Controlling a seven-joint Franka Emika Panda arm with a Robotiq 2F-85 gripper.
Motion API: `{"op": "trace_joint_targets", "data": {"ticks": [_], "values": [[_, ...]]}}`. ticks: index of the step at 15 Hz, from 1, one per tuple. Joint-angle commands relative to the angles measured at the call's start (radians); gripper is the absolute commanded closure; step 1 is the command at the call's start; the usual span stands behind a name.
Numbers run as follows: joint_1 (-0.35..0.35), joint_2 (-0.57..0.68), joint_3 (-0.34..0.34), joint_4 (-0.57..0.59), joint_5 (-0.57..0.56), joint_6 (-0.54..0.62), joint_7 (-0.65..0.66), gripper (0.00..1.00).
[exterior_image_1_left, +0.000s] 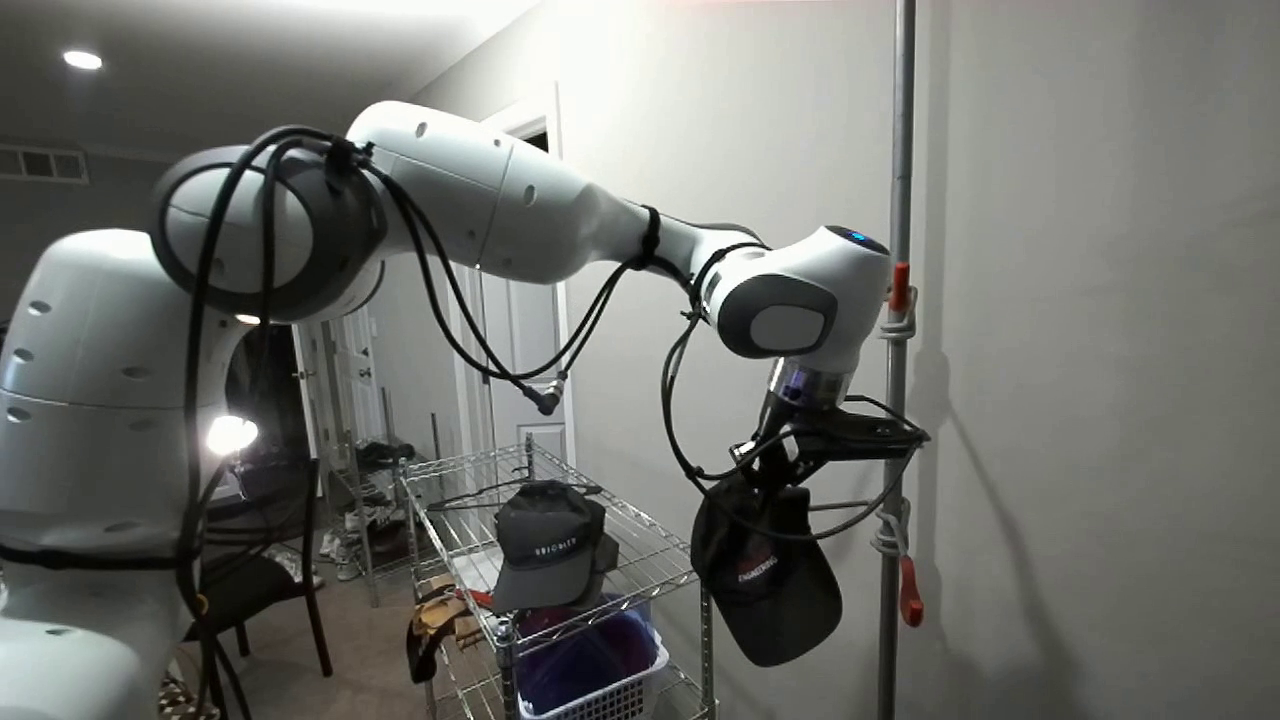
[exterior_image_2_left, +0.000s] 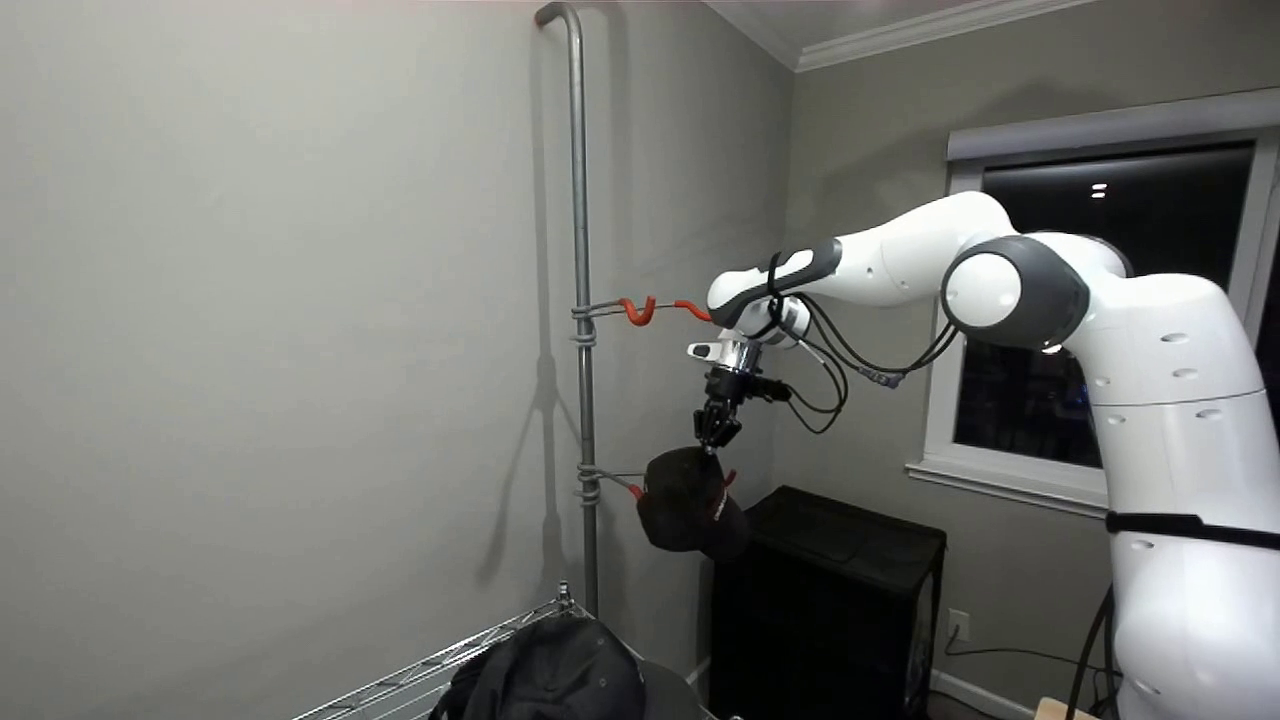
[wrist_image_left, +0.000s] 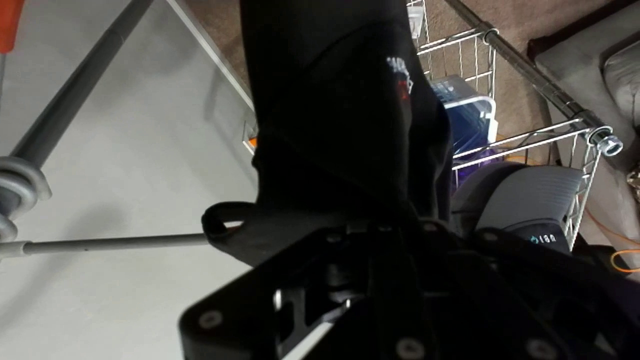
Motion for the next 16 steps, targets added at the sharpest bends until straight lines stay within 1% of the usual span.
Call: {"op": "trace_joint_targets", "data": {"ticks": [1,2,3,4,9,11,12,14,16], "values": [[-0.028,0.015,0.030,0.012,-0.054,-0.004,-0.032,0.99],[-0.028,0.016,0.032,0.012,-0.066,-0.003,-0.026,0.72],[-0.031,0.016,0.036,0.013,-0.070,-0.005,-0.029,0.71],[-0.032,0.014,0.038,0.013,-0.076,-0.005,-0.029,0.67],[-0.037,0.008,0.040,0.013,-0.083,-0.007,-0.030,0.34],[-0.039,0.006,0.039,0.015,-0.080,-0.006,-0.030,0.23],[-0.041,0.003,0.038,0.017,-0.079,-0.011,-0.028,0.16],[-0.046,-0.022,0.040,0.012,-0.072,-0.019,-0.037,0.03],[-0.046,-0.060,0.042,0.004,-0.077,-0.016,-0.057,0.00]]}}
